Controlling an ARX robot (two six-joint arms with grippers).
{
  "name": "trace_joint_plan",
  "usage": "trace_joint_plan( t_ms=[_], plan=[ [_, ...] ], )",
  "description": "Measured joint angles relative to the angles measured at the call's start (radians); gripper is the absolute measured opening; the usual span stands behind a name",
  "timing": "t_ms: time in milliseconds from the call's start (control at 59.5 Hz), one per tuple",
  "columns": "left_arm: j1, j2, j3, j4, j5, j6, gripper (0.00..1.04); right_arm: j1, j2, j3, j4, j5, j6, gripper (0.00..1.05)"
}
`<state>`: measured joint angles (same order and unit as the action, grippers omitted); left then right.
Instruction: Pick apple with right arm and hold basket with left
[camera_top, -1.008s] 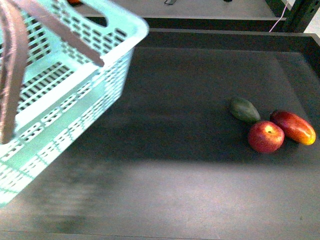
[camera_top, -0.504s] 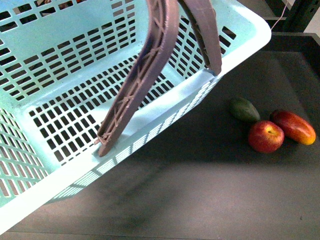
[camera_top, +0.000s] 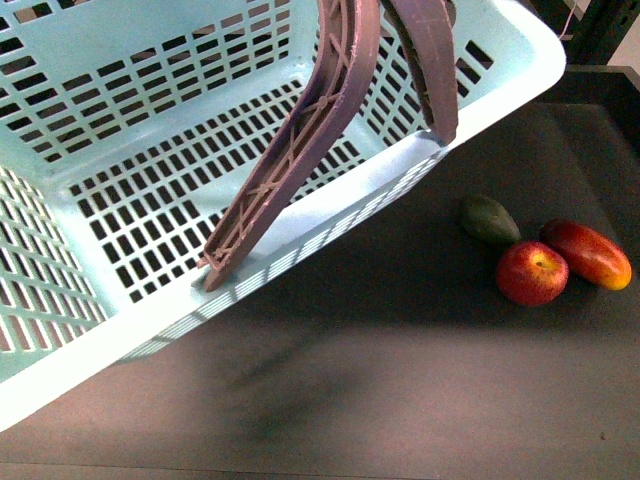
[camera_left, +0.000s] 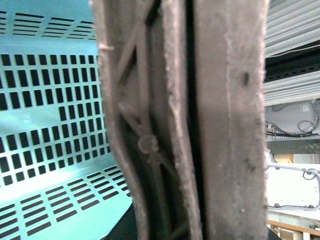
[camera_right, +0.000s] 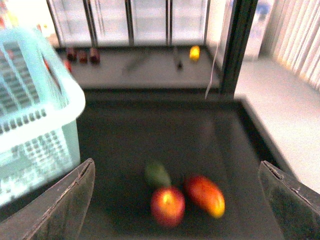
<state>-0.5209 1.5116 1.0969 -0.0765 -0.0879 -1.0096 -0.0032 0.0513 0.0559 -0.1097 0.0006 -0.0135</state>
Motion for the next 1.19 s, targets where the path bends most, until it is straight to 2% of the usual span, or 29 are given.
trace_joint_plan(
  t_ms=[84, 218, 319, 403, 470, 622, 806, 1193],
  plan=[
    [0.001, 0.000, -0.002, 0.000, -0.006, 0.003, 0.14, -0.029, 0.145, 0.069, -0.181, -0.029, -0.019, 0.96],
    [0.001, 0.000, -0.002, 0.000, 0.006, 0.005, 0.14, -0.108, 0.274, 0.073, -0.140, -0.099, -0.035, 0.96],
    [0.000, 0.000, -0.002, 0.000, 0.006, 0.005, 0.14, -0.181, 0.490, 0.103, 0.048, -0.128, -0.035, 0.96],
    [0.000, 0.000, -0.002, 0.000, 0.006, 0.004, 0.14, -0.189, 0.777, 0.158, 0.270, -0.135, -0.036, 0.96],
    [0.000, 0.000, -0.002, 0.000, 0.004, 0.005, 0.14, -0.187, 0.950, 0.201, 0.389, -0.137, -0.040, 0.96],
    [0.000, 0.000, -0.002, 0.000, 0.001, 0.006, 0.14, -0.175, 1.310, 0.332, 0.540, -0.143, -0.049, 0.96],
    [0.000, 0.000, -0.002, 0.000, 0.006, 0.006, 0.14, -0.126, 1.767, 0.580, 0.550, -0.078, -0.040, 0.96],
    [0.000, 0.000, -0.002, 0.000, 0.005, 0.006, 0.14, -0.026, 2.095, 0.863, 0.436, -0.006, -0.038, 0.96]
  ],
)
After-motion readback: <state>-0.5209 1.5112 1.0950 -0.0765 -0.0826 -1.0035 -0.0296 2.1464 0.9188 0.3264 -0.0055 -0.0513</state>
